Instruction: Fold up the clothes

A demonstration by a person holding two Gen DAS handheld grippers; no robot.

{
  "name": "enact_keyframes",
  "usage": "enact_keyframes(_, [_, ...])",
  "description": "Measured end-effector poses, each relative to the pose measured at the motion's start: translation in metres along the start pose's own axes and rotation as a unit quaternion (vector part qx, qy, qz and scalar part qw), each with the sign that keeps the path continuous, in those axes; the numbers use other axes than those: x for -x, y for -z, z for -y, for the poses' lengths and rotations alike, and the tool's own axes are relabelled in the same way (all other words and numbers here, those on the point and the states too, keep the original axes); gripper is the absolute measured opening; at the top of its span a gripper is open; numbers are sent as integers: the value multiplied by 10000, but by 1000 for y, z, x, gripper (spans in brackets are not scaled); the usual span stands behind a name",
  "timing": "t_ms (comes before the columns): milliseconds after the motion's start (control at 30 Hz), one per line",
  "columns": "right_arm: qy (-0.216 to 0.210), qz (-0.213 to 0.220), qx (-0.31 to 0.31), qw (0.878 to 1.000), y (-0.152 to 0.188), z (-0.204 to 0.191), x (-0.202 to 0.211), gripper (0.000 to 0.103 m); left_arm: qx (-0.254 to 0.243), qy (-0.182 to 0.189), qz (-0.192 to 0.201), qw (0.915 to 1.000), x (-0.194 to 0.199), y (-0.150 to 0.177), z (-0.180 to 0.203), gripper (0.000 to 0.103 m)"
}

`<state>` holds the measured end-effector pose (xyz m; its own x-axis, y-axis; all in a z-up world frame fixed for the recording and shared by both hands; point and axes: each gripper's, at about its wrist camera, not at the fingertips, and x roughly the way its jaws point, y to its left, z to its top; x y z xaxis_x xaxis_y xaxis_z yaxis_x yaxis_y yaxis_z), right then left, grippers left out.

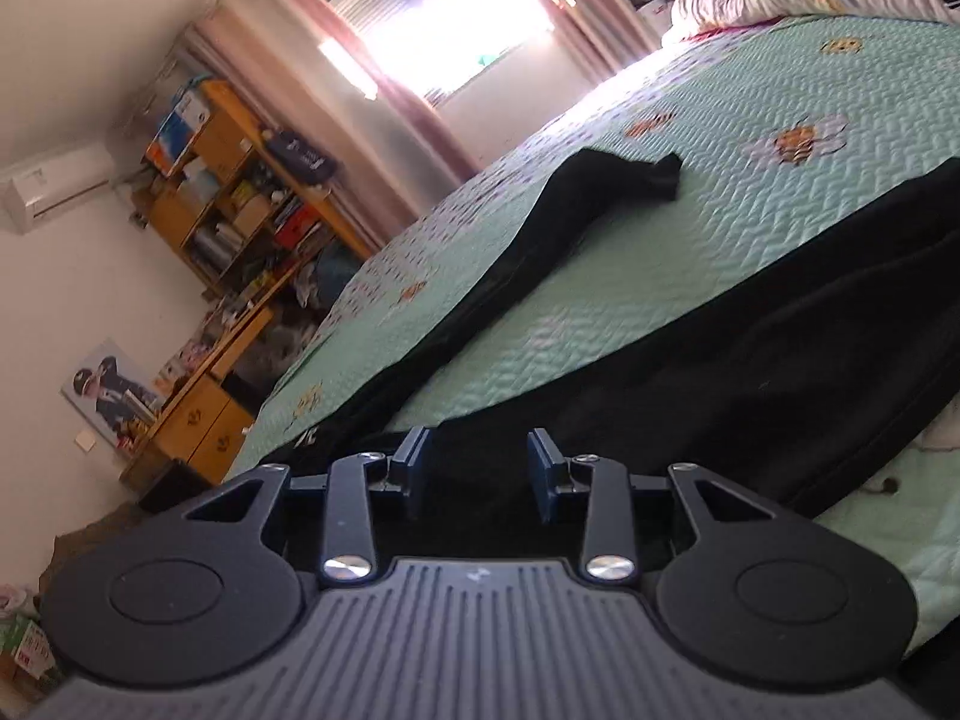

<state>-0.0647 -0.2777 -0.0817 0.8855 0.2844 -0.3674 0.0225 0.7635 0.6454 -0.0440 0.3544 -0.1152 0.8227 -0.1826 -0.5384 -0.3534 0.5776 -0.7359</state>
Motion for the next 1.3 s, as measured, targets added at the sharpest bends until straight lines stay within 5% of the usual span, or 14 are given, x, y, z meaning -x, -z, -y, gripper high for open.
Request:
enact_keyframes(300, [249, -284, -326, 9988, 11, 5, -5, 39, 922, 377, -103, 9950, -30, -1, 8, 54])
enact_keyframes(400, [357, -204, -231, 9989, 12, 8, -1, 41, 1712, 822, -119, 9817, -26, 13, -11, 54])
enact_keyframes(667, [284, -492, -340, 9978, 22, 9, -10, 42, 2238, 1206, 67, 9671, -51, 13, -5, 52])
enact_keyframes(733, [277, -464, -283, 9981, 23, 8, -7, 43, 2458, 1306, 152, 9604, -43, 21, -9, 65])
enact_keyframes(833, [328, -354, -278, 9984, 21, 11, 1, 44, 2737, 1394, 231, 9514, -36, 34, -16, 65])
enact_keyframes(1133, [304, -497, -319, 9978, 25, 9, -2, 44, 2461, 1081, 223, 9629, -75, 7, -15, 26])
enact_keyframes(1200, [323, -444, -267, 9981, 24, 8, 1, 45, 2173, 815, 452, 9716, -65, 4, -10, 12])
enact_keyframes(1300, [388, -381, -354, 9979, 23, 14, 6, 45, 1416, 528, 989, 9836, -24, 8, 2, 9])
